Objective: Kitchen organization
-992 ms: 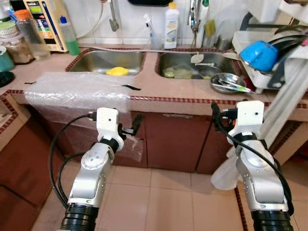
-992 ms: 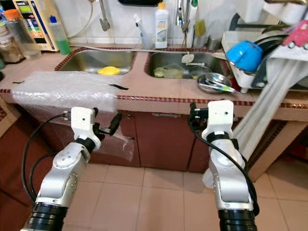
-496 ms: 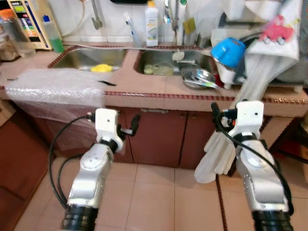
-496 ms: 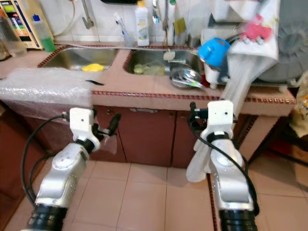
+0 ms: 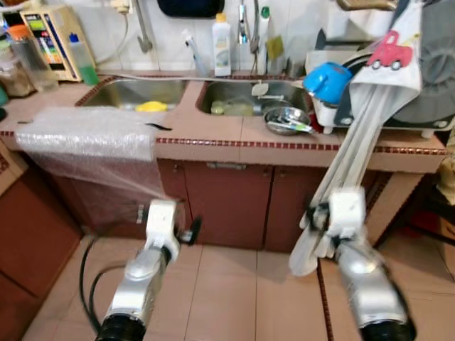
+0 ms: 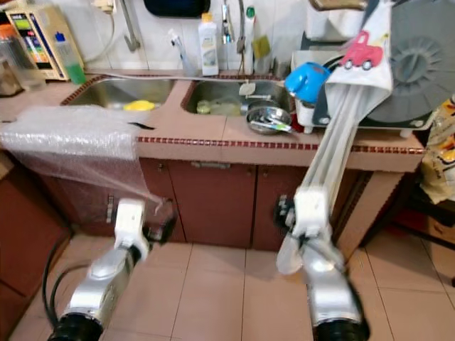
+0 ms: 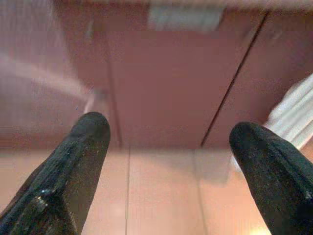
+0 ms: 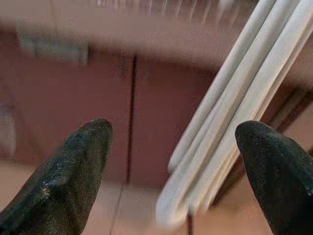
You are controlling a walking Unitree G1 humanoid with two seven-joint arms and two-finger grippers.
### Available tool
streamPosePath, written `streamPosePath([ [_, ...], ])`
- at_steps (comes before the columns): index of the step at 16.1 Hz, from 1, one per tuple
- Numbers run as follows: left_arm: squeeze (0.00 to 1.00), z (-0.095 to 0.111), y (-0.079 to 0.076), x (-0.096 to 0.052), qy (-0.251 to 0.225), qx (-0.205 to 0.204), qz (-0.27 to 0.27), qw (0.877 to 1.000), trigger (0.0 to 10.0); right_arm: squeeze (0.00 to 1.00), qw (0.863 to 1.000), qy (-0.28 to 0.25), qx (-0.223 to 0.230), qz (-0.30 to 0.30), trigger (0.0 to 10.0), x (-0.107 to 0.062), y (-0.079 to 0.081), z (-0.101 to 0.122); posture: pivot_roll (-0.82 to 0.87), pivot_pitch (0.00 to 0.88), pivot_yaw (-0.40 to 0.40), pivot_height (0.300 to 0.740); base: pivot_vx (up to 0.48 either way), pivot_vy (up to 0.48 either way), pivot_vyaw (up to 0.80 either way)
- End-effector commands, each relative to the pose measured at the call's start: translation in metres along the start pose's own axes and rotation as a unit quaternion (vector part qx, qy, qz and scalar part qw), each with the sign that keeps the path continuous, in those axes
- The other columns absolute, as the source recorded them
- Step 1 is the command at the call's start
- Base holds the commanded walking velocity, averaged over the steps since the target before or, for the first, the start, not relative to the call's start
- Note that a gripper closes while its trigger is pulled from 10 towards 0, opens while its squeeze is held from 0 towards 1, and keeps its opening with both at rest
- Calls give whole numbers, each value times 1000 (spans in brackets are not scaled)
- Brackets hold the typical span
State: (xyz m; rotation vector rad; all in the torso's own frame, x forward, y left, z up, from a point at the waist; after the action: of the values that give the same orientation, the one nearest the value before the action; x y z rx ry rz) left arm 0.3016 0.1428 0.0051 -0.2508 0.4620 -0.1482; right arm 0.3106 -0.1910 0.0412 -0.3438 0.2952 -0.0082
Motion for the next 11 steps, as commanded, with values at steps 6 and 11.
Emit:
streamPosePath([
  [6,0,-64,26,-15,124,35,40,991,10000,0,986,165,25,30,10000,-14,23,-82,23,0,70,740,0,0,0],
  [11,0,-129,45,-51,273,39,70,959,10000,0,957,268,100,54,10000,-36,52,-120,10,0,79,740,0,0,0],
])
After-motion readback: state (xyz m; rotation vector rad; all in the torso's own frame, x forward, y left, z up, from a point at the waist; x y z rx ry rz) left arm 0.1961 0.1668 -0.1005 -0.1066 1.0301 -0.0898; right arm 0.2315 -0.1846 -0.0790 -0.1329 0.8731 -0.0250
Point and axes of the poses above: a point about 5 cm out from each wrist's last joint towards the gripper, its own x axis pointing out of the wrist towards the gripper, its own z axis along the axis of the wrist's last joint, y = z × x, the point moved 2 cm from there along x, pointing out of the wrist towards the gripper, and after that the axes turned 11 degrees about -x, right-handed, at the moved point
